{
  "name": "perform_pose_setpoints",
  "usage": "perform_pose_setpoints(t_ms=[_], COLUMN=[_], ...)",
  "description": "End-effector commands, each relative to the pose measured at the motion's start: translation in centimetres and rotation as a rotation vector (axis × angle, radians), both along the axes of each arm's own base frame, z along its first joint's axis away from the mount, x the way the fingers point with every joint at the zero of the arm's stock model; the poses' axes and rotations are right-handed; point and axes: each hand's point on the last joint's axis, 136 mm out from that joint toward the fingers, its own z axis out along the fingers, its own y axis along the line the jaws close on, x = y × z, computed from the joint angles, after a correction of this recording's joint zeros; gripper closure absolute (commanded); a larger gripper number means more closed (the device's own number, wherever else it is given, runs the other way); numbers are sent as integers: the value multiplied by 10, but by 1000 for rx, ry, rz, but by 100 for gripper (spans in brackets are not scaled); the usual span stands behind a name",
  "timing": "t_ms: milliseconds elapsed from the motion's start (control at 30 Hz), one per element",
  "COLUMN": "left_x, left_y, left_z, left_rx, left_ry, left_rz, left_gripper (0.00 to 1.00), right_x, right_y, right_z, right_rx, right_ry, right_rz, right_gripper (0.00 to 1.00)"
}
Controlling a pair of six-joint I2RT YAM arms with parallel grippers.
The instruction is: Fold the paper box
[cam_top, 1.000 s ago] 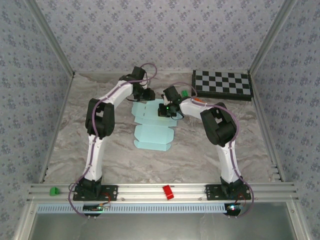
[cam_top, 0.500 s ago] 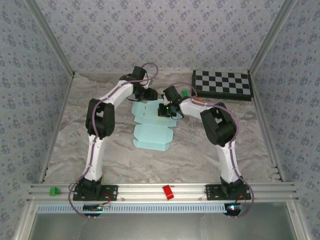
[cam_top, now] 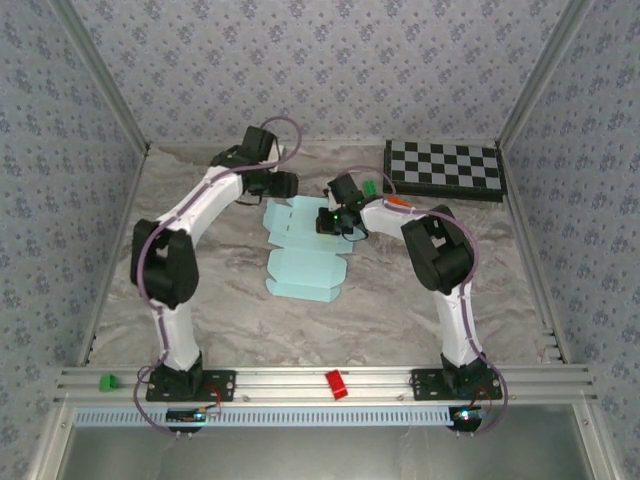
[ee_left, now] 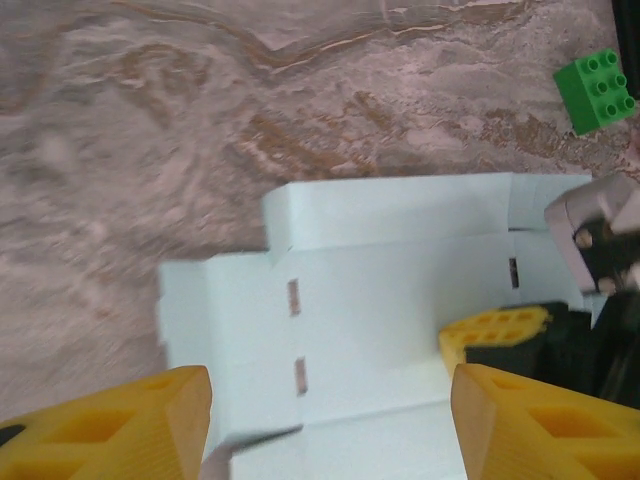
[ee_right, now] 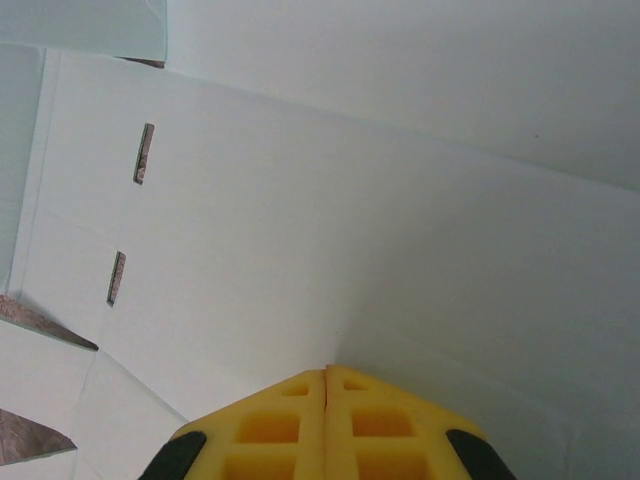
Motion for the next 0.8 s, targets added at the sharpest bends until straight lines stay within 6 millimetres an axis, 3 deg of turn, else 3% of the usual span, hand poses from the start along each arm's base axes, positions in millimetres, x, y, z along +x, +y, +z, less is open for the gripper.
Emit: perform_pose_setpoints(t_ms=[0,167,367,567,767], left_x=[-14,-52,-84,-91,-85], left_y=[31,55,53,35,30], left_z=[4,-12,-46,-75,-99], left_rx=[49,21,-68,-193,-195], left_ry=[-40,3,87,145,183], left_rz=[86,165,192,198,199], left_gripper=[35,35,34,35,40], right_x=[-13,-14,-15,-17,-18], right_y=[-16,-18,-17,-14,-14], right_z=[-14,-12,-12,-15,-18], right_rx=[-53,-50,-47,-48,-52], right_ry=[55,51,53,60,69], right_rz=[-39,-43,-51,-50,-50], right_gripper=[100,100,100,100,100])
